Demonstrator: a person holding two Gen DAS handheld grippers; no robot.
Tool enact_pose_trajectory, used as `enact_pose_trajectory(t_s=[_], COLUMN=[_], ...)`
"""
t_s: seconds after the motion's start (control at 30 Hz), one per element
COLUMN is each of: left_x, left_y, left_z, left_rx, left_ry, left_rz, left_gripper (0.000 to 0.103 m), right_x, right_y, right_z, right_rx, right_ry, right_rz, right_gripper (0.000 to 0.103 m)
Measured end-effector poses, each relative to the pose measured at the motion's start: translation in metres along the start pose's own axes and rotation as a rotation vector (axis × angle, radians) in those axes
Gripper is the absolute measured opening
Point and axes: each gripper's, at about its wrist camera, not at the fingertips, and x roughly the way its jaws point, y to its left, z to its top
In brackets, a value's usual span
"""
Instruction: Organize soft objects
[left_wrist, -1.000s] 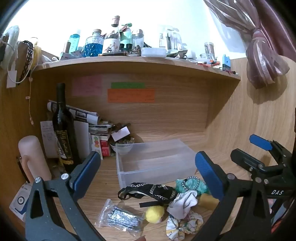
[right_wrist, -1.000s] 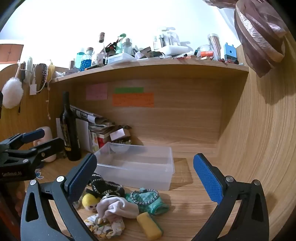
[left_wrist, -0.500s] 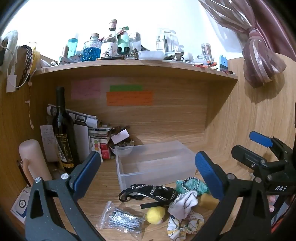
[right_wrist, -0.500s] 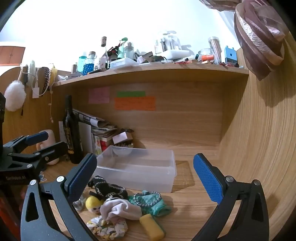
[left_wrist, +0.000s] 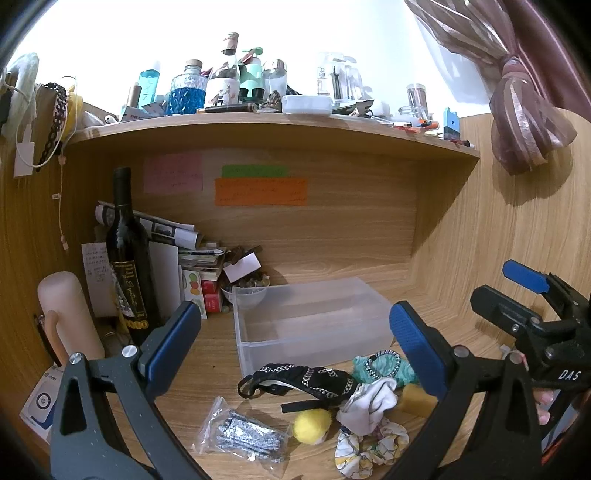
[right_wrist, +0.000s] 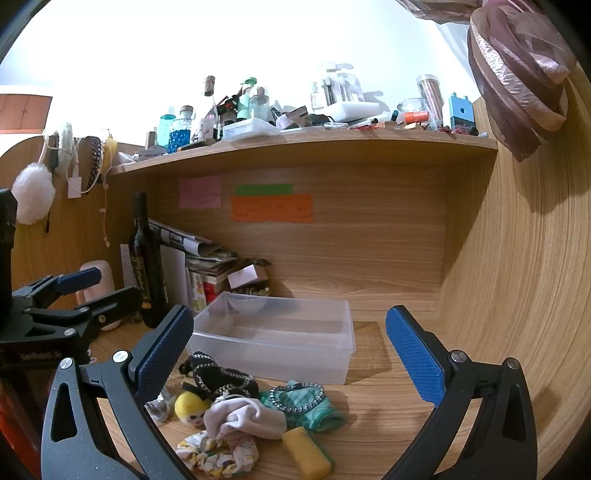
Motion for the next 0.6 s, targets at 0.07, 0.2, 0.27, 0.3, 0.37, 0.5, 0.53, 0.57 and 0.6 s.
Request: enact_pose_trajectory(t_s=[0.07, 0.2, 0.27, 0.3, 0.37, 0.5, 0.53, 0.57, 0.6], left_x=[0.0003, 0.0004, 0.0004, 0.0003, 0.0006, 0.0012, 0.0013, 0.0013, 0.0011], left_y=[-0.0001, -0.0002, -0.0004, -0.0005, -0.0006, -0.002, -0.0026, -0.0029, -0.0033], left_z=[0.0, -0.0003, -0.0007, -0.0004, -0.0005, -0.0004, -0.0004, -0.0005, -0.0004], left_rx=[0.003, 0.003, 0.003, 0.003, 0.004, 0.008, 0.009, 0.01, 0.011], left_ry=[-0.001, 0.0, -0.001, -0.001, -0.001, -0.001, -0.002, -0.004, -0.004], left_rz=[0.004, 0.003, 0.003, 0.003, 0.002, 0.0, 0.0, 0.001, 0.001], left_gripper=[0.103, 0.103, 0.103, 0.103, 0.103, 0.103, 0.103, 0.103, 0.103], right_x=[0.0002, 0.0007, 0.0004, 0.0002, -0.0001, -0.0005, -0.0006, -0.0005, -0.0008], right_y=[0.0, -0.0003, -0.0008, -0.0007, -0.0009, -0.0008, -0.0009, -0.0009, -0.0008], right_z=[0.0, -0.0006, -0.0007, -0.0003, -0.0005, -0.0005, -0.0005, -0.0005, -0.0006], right_rx=[0.004, 0.007, 0.008, 0.008, 0.009, 0.007, 0.008, 0.009, 0.008], right_ry=[-0.001, -0.001, -0.002, -0.002, -0.003, -0.004, -0.004, -0.004, -0.004], right_rz=[0.002, 0.004, 0.005, 0.005, 0.004, 0.005, 0.005, 0.006, 0.006], right_gripper=[0.103, 0.103, 0.103, 0.103, 0.103, 0.103, 0.103, 0.103, 0.103])
